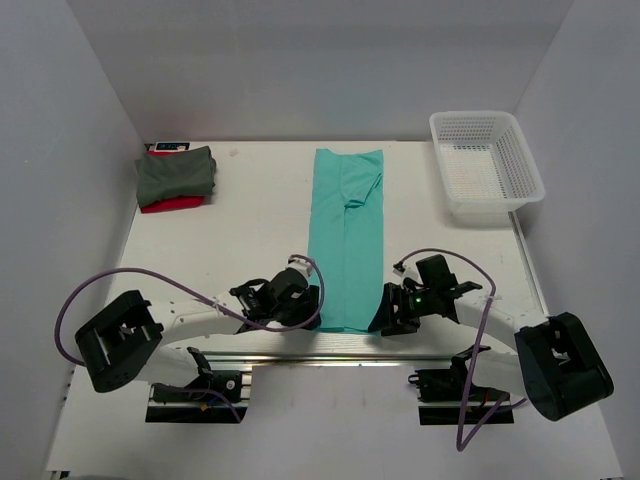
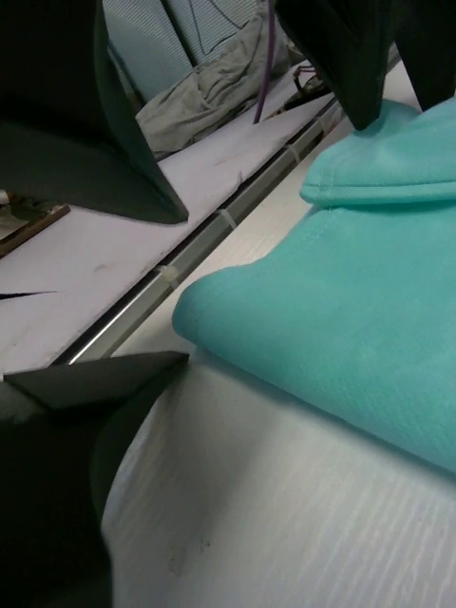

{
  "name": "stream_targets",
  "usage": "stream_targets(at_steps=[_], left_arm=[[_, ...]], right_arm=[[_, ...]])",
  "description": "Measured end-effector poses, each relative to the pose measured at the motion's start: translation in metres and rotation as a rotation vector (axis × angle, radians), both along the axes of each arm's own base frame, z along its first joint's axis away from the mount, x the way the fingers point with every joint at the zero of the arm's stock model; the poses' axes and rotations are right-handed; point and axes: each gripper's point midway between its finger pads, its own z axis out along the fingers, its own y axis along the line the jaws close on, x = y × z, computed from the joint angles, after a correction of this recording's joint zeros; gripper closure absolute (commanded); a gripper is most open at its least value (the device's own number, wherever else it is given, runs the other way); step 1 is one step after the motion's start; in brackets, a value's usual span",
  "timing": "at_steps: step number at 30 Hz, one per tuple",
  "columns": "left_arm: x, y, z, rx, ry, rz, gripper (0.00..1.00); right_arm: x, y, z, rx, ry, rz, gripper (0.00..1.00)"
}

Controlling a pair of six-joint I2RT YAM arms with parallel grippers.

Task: Fold and stack the t-shirts
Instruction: Grab the bottom of the folded rectangular tshirt with both arms

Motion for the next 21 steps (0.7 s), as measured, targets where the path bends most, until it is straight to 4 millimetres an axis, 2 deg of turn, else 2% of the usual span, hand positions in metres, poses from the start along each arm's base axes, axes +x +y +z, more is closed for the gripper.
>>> stream_targets(at_steps=[2,3,6,7,8,12,13,18,21], left_arm=[[-0.002,-0.001,-0.001,-0.003,0.007,-0.01,0.41],[-0.002,-0.001,-0.001,-0.004,0.009,-0.013,0.48],[-0.006,-0.003,-0.003,-0.009,0.023,-0.031,0.56],[-0.007,-0.003,-0.003,-0.01,0.026,-0.037,0.66],[-0.008,-0.003,-0.004,-0.012,0.031,-0.037,0.71],[-0.011,-0.001,-0.008,0.003,0.047,-0.053,0.89],[-0.012,-0.001,-0.008,0.004,0.047,-0.054,1.0],[-0.008,-0.004,-0.001,0.014,0.04,-0.058,1.0],[0.001,-0.015,0.014,-0.008,0.013,-0.06,1.0]], right_arm=[[0.001,0.001,-0.003,-0.005,0.013,-0.006,0.6],[0.001,0.001,-0.005,-0.012,0.019,-0.01,0.69],[0.0,-0.002,-0.013,-0.037,0.039,-0.028,0.86],[0.0,-0.002,-0.014,-0.043,0.04,-0.031,0.93],[0.001,-0.003,-0.015,-0.046,0.035,-0.034,1.0],[0.004,-0.001,-0.014,-0.043,0.014,-0.033,1.0],[0.005,-0.001,-0.014,-0.041,0.007,-0.032,1.0],[0.013,0.002,-0.008,-0.03,-0.034,-0.028,1.0],[0.026,0.006,0.002,-0.02,-0.079,-0.03,1.0]])
